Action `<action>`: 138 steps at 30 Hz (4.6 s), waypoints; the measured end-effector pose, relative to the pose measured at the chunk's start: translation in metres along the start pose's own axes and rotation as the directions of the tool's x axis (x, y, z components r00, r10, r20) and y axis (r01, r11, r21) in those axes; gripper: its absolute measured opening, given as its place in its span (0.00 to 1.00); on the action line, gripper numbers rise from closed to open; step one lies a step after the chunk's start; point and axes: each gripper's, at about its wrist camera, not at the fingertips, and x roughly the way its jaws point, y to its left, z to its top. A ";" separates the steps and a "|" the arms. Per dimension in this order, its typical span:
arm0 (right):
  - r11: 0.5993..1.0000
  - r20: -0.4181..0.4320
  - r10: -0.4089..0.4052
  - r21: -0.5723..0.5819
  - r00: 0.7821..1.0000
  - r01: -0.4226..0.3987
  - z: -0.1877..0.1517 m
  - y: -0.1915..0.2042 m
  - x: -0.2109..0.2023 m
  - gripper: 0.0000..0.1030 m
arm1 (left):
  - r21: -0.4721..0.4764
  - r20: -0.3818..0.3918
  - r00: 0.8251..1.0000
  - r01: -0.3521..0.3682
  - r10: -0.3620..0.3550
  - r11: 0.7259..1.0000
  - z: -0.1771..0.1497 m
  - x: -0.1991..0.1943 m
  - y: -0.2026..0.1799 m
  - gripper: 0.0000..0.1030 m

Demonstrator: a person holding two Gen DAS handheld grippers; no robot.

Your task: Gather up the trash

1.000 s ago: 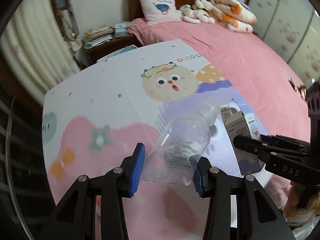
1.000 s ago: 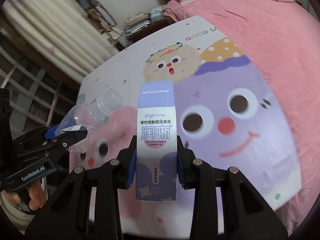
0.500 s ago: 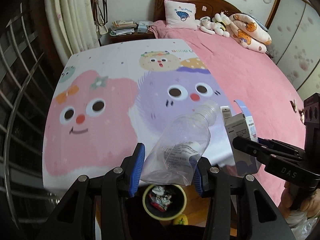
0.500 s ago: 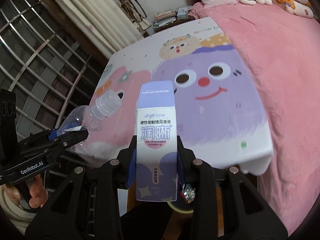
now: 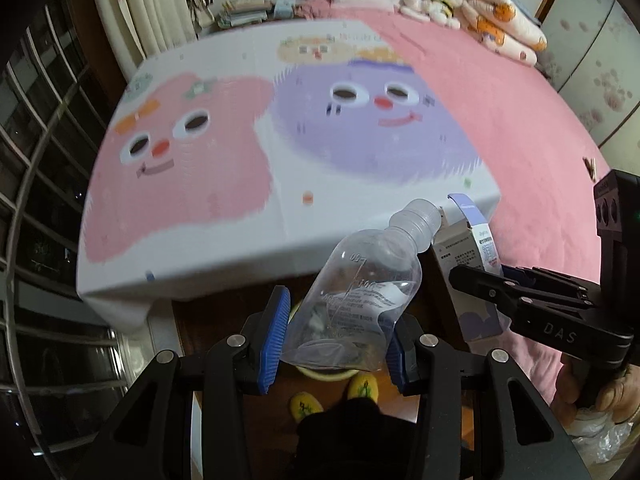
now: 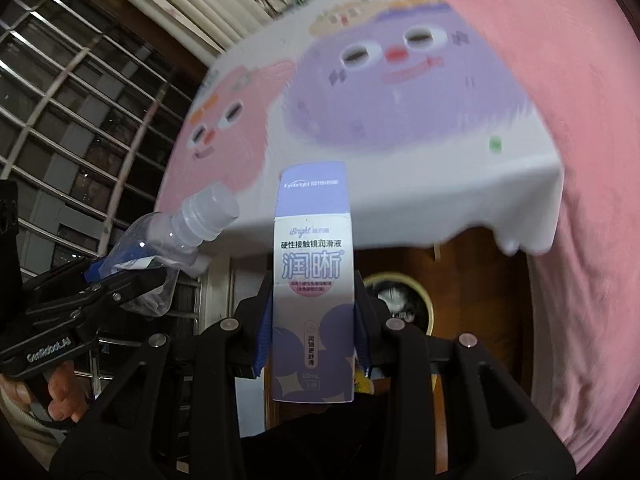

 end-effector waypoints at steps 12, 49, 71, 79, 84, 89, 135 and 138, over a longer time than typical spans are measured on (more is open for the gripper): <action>0.981 -0.152 -0.098 0.152 0.983 0.122 -0.086 -0.061 0.132 0.29 | 0.011 -0.160 0.986 0.044 -0.041 0.999 -0.080 0.135 0.007 0.42; 0.980 -0.217 -0.129 0.123 0.968 0.158 -0.123 -0.121 0.283 0.32 | -0.052 -0.127 0.991 -0.036 0.029 0.998 -0.113 0.280 0.048 0.83; 0.986 -0.116 -0.162 0.017 0.980 0.165 -0.096 -0.046 0.216 0.60 | -0.132 -0.027 0.999 -0.048 0.045 0.990 -0.101 0.160 0.079 0.83; 0.988 -0.046 -0.154 -0.022 0.987 0.153 -0.069 0.005 0.146 0.60 | -0.155 0.044 0.998 -0.035 0.043 0.987 -0.077 0.077 0.082 0.83; 0.988 0.016 -0.147 -0.052 0.989 0.147 -0.046 0.042 0.089 0.60 | -0.171 0.108 0.993 -0.025 0.044 0.985 -0.056 0.014 0.083 0.83; 0.985 0.078 -0.141 -0.089 0.987 0.148 -0.022 0.081 0.029 0.60 | -0.167 0.154 0.986 -0.034 0.060 0.985 -0.037 -0.039 0.082 0.83; 0.949 0.296 -0.172 -0.206 0.940 0.239 0.017 0.185 -0.108 0.61 | -0.056 0.264 0.960 -0.081 0.093 0.995 0.012 -0.153 0.069 0.83; 0.950 0.294 -0.174 -0.202 0.940 0.239 0.017 0.185 -0.107 0.61 | -0.060 0.261 0.960 -0.086 0.099 0.994 0.013 -0.151 0.071 0.83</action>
